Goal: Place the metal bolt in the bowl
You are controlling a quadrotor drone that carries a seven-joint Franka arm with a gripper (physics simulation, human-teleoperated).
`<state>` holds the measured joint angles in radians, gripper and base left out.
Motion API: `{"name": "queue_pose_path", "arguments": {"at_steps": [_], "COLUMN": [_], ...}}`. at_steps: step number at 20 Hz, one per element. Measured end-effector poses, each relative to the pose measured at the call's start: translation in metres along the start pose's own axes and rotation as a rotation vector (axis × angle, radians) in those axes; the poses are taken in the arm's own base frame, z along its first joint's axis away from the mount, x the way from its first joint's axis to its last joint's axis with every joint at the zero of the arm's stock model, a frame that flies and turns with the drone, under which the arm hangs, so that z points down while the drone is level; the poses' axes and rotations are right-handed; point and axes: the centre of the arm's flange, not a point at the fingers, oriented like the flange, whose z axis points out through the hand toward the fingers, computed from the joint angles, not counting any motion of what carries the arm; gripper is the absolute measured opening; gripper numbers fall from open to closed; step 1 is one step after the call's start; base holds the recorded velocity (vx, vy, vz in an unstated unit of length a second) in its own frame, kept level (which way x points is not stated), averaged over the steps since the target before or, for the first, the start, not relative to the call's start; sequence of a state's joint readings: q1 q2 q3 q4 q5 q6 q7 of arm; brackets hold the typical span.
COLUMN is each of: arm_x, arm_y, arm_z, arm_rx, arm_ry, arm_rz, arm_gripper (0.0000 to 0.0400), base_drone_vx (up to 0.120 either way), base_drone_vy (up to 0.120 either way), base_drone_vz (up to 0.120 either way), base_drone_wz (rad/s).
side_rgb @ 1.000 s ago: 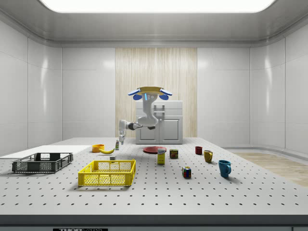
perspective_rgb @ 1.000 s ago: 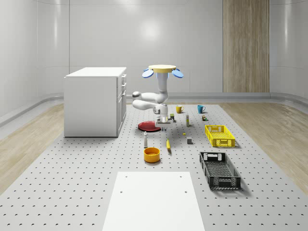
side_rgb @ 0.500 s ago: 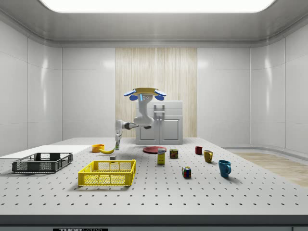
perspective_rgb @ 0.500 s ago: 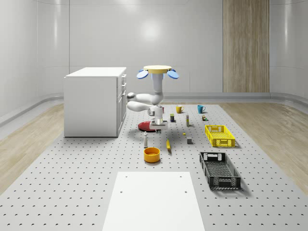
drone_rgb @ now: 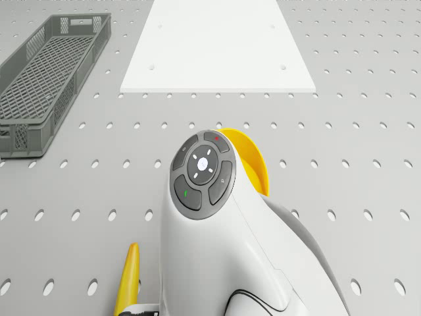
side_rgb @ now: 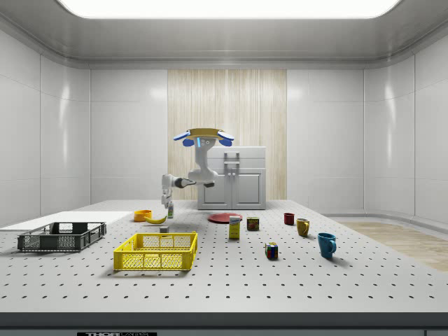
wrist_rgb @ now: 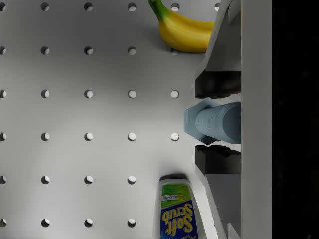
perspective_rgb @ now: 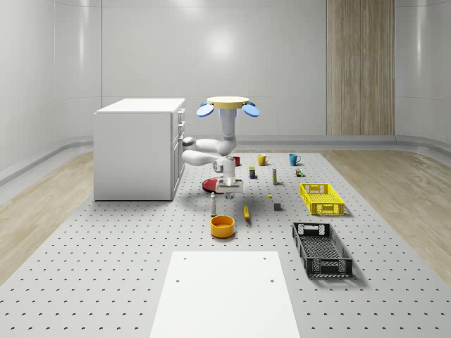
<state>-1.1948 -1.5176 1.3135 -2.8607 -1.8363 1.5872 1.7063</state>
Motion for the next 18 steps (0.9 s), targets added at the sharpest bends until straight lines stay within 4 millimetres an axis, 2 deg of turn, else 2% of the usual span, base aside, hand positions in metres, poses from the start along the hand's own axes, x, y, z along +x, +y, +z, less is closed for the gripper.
{"name": "queue_pose_path", "arguments": {"at_steps": [4, 8, 10, 13, 18], "arm_x": [0.0, 0.0, 0.0, 0.0, 0.0], "arm_y": [0.0, 0.0, 0.0, 0.0, 0.0], "arm_z": [0.0, 0.0, 0.0, 0.0, 0.0], "arm_rx": [0.0, 0.0, 0.0, 0.0, 0.0], "arm_ry": [0.0, 0.0, 0.0, 0.0, 0.0], "arm_rz": [0.0, 0.0, 0.0, 0.0, 0.0], "arm_gripper": [0.0139, 0.0139, 0.0139, 0.0139, 0.0139], "base_drone_vx": [0.12, 0.12, 0.12, 0.12, 0.12], "base_drone_vy": [-0.06, -0.12, -0.02, 0.0, -0.016], "base_drone_vz": [0.0, 0.0, -0.02, -0.12, -0.008], "base_drone_wz": [0.0, 0.0, 0.0, 0.0, 0.0]}}
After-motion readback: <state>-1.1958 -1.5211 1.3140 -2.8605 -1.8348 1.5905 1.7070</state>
